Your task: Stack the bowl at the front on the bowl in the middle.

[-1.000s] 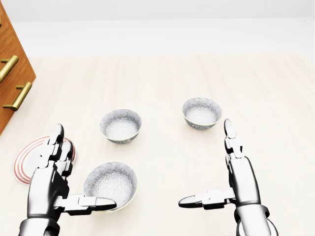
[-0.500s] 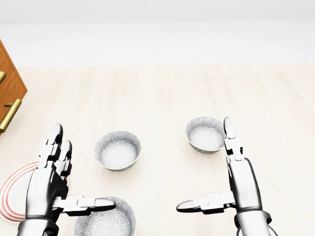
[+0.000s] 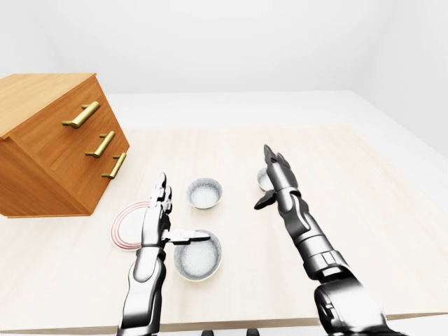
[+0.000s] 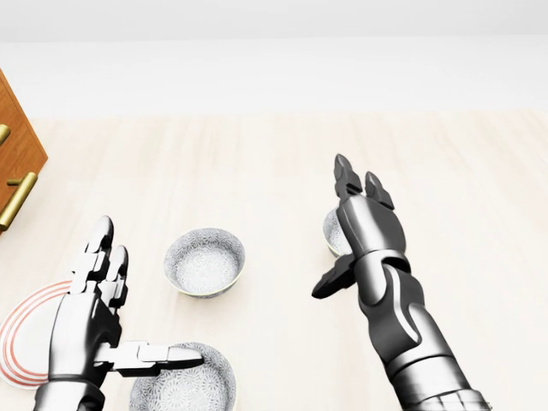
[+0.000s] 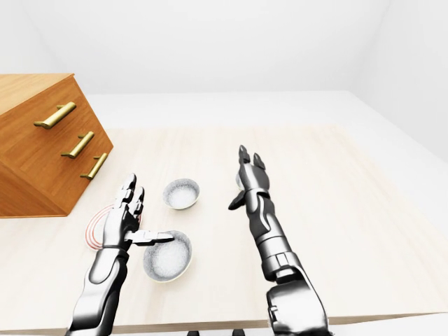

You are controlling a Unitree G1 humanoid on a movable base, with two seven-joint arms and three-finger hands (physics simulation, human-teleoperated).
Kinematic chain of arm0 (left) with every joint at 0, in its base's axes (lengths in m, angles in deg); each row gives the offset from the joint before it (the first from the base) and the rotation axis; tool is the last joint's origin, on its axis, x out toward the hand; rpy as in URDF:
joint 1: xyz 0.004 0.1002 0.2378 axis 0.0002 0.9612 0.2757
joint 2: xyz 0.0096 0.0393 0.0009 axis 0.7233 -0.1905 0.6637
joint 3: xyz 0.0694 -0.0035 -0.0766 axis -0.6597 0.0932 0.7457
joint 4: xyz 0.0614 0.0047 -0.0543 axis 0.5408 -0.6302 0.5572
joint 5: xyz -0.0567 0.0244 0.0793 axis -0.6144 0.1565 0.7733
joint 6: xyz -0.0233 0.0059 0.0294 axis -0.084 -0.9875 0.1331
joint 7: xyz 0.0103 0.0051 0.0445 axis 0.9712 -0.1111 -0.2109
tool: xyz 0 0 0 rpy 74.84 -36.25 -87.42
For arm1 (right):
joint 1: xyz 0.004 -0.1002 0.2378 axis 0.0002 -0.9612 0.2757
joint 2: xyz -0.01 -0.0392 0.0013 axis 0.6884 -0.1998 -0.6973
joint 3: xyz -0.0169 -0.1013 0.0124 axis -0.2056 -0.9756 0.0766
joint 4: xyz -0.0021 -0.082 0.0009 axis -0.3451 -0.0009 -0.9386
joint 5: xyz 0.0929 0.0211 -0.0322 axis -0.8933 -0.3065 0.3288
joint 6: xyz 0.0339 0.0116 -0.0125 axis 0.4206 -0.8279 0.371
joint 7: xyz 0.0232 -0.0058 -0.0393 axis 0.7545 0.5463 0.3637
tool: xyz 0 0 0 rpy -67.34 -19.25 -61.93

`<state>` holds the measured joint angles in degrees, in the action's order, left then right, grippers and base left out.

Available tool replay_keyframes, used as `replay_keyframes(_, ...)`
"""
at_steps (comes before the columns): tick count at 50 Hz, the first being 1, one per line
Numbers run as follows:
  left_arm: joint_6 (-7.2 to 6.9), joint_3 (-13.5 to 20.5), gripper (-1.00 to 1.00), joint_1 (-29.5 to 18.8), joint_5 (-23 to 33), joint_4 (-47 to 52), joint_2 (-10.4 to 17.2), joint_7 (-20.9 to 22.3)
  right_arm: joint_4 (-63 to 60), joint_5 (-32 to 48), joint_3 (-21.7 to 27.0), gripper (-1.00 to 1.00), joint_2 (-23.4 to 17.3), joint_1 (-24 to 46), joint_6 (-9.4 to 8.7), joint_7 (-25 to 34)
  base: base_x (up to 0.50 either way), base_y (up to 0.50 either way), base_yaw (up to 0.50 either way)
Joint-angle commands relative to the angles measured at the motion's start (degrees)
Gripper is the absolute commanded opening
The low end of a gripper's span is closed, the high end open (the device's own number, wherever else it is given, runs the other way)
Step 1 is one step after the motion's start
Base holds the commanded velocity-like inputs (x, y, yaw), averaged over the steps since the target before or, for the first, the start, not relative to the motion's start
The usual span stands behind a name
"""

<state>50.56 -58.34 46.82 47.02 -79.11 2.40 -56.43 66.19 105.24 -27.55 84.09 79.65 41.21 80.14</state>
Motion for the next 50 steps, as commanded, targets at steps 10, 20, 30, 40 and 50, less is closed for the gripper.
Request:
replay_keyframes(10, 0.75, -0.26, 1.0, -0.55, 0.42, -1.51, 0.09, 0.22, 40.13, 18.95, -5.58, 1.0, -2.73, 21.77, 0.0, 18.16, 0.0, 0.0, 0.0)
replay_keyframes(20, 0.7, -0.31, 1.0, -0.6, 0.51, -1.61, 0.13, 0.54, 41.66, 25.76, -4.86, 1.0, -3.37, 25.02, 0.0, 29.92, 0.0, 0.0, 0.0)
replay_keyframes(30, 0.89, -0.3, 1.0, -1.24, 0.71, -2.7, 0.18, 0.43, 43.26, 31.25, -4.28, 1.0, -4.57, 28.04, 0.0, 36.29, 0.0, 0.0, 0.0)
replay_keyframes(40, 0.74, -0.81, 1.0, -0.44, 1.0, -1.83, 0.02, 0.6, 43.97, 34.34, -3.41, 1.0, -3.58, 27.15, 0.0, 34.95, 0.0, 0.0, 0.0)
replay_keyframes(50, 0.82, -0.98, 1.0, -0.45, 0.96, -1.91, -0.01, 1.14, 44.69, 32.42, -0.35, 1.0, -2.65, 26.36, 0.0, 30.43, 0.0, 0.0, 0.0)
